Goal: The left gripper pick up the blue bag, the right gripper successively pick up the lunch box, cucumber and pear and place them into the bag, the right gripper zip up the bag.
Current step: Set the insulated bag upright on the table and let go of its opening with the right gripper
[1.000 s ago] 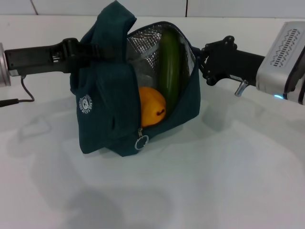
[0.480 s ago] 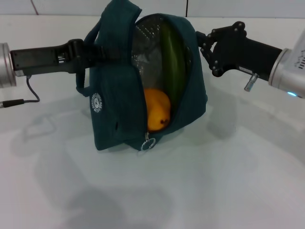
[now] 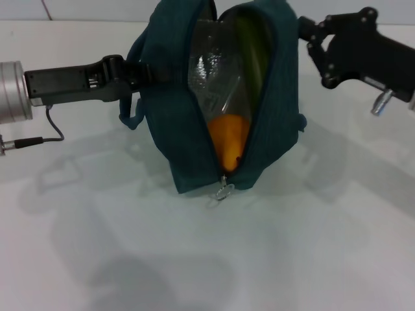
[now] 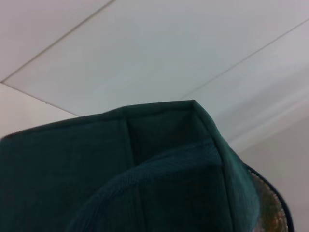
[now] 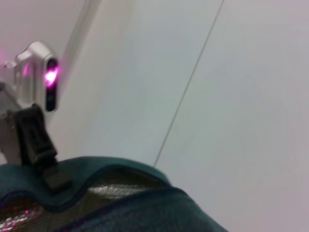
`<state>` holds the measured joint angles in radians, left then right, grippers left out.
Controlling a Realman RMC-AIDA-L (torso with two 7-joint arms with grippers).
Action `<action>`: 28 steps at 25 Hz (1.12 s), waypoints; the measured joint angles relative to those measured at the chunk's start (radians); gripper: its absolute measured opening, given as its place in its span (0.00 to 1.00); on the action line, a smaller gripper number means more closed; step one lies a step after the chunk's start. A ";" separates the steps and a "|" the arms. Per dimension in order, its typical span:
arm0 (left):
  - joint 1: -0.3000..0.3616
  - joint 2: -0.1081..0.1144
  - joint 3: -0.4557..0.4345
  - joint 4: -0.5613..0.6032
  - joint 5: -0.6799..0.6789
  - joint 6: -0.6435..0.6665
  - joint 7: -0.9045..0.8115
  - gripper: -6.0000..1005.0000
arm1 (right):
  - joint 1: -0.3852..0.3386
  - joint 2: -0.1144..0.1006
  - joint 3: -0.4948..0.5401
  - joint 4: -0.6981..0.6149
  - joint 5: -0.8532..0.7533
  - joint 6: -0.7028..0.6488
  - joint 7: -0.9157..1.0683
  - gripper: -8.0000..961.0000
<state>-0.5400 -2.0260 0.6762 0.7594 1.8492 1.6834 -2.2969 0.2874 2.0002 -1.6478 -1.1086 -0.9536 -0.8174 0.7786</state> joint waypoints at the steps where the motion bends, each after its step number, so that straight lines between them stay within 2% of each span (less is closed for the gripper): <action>1: 0.004 0.000 -0.002 0.000 -0.003 -0.001 0.000 0.06 | -0.012 -0.001 0.005 -0.013 -0.001 -0.006 0.000 0.01; 12: 0.005 -0.003 0.003 -0.049 -0.046 0.071 -0.010 0.06 | -0.096 -0.001 0.075 -0.062 -0.113 -0.053 0.078 0.01; 19: 0.011 -0.041 0.009 -0.052 -0.046 0.120 -0.012 0.06 | -0.140 -0.003 0.154 -0.071 -0.193 -0.136 0.130 0.01; 22: 0.011 -0.059 0.038 -0.076 -0.047 0.125 -0.012 0.06 | -0.149 -0.003 0.196 -0.070 -0.227 -0.188 0.167 0.01; 28: -0.022 -0.063 0.119 -0.199 -0.089 0.105 0.027 0.06 | -0.159 -0.001 0.249 -0.070 -0.238 -0.213 0.179 0.01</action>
<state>-0.5621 -2.0890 0.7948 0.5607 1.7605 1.7880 -2.2695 0.1288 1.9997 -1.3987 -1.1781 -1.1917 -1.0307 0.9580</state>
